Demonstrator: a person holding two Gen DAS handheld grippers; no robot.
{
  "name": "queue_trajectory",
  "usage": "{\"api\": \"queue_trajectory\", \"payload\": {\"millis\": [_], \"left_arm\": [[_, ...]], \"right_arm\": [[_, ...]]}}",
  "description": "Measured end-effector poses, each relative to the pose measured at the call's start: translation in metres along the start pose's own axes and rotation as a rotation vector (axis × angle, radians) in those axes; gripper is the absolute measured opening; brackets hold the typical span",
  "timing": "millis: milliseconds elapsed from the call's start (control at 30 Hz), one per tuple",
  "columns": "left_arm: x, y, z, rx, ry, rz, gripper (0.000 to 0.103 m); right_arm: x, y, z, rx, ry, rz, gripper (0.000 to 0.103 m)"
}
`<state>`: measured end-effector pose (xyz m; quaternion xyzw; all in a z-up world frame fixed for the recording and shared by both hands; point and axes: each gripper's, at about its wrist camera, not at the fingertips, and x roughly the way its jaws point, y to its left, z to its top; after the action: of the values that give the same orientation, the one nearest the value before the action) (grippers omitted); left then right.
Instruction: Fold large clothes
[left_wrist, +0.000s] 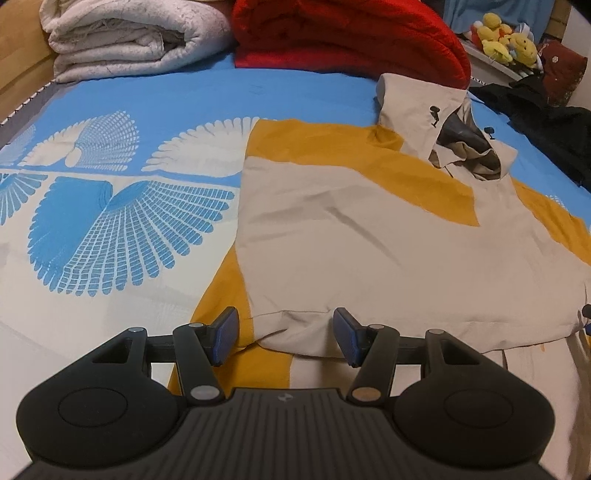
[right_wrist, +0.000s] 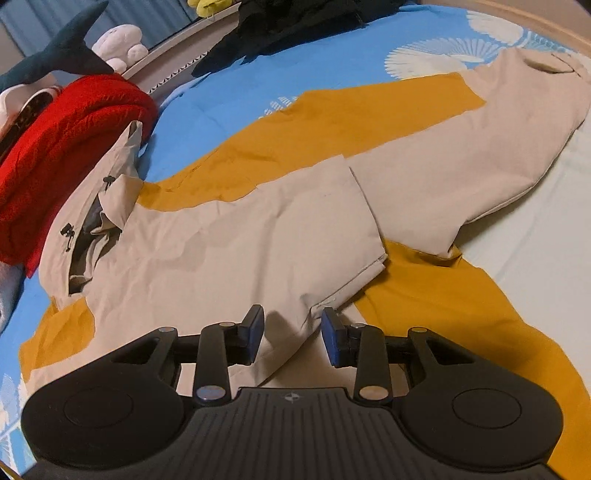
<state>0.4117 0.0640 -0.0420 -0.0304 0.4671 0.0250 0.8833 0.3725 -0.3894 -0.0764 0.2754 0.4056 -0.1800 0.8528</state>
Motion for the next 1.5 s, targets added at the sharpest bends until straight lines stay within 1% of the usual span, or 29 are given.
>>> {"api": "queue_trajectory", "payload": {"millis": [233,333,433,500,633,833,900,967,1033,1133,1167,1233,1367,1433,1500], "left_arm": [[-0.025,-0.017,0.001,0.044,-0.043,-0.021,0.062],[-0.039,-0.025,-0.002,0.051,-0.058,-0.045,0.062],[-0.053,-0.037,-0.008,0.08,-0.083,-0.063,0.062],[-0.059,-0.046,-0.012,0.099,-0.094,-0.078,0.062],[-0.067,-0.06,-0.021,0.128,-0.101,-0.095,0.062],[-0.067,-0.077,-0.031,0.165,-0.102,-0.106,0.062],[-0.065,-0.08,-0.033,0.172,-0.098,-0.108,0.062],[-0.064,-0.084,-0.035,0.182,-0.096,-0.112,0.062],[-0.062,-0.087,-0.036,0.192,-0.095,-0.115,0.062],[-0.062,-0.087,-0.036,0.196,-0.096,-0.116,0.062],[-0.061,-0.087,-0.035,0.196,-0.097,-0.116,0.062],[-0.06,-0.086,-0.033,0.198,-0.101,-0.117,0.062],[-0.054,-0.083,-0.029,0.196,-0.095,-0.107,0.062],[-0.051,-0.082,-0.029,0.199,-0.092,-0.102,0.062],[-0.049,-0.082,-0.029,0.209,-0.09,-0.099,0.062]], "right_arm": [[-0.019,0.006,0.003,-0.058,-0.026,-0.007,0.036],[-0.033,0.005,0.006,-0.083,-0.047,-0.002,0.036],[-0.048,-0.001,0.01,-0.101,-0.076,-0.001,0.036],[-0.06,-0.007,0.014,-0.125,-0.109,-0.007,0.036],[-0.081,-0.024,0.021,-0.176,-0.174,-0.046,0.036],[-0.1,-0.059,0.033,-0.181,-0.208,-0.079,0.036],[-0.102,-0.075,0.039,-0.174,-0.216,-0.082,0.036],[-0.102,-0.095,0.048,-0.155,-0.23,-0.064,0.036],[-0.1,-0.122,0.063,-0.105,-0.256,-0.046,0.036],[-0.095,-0.168,0.089,-0.032,-0.334,-0.013,0.036],[-0.092,-0.184,0.098,-0.011,-0.362,-0.018,0.036],[-0.085,-0.211,0.11,0.029,-0.391,-0.021,0.036],[-0.067,-0.265,0.13,0.142,-0.403,-0.035,0.036],[-0.057,-0.289,0.134,0.221,-0.407,-0.044,0.036],[-0.045,-0.317,0.138,0.328,-0.403,-0.027,0.037]]}}
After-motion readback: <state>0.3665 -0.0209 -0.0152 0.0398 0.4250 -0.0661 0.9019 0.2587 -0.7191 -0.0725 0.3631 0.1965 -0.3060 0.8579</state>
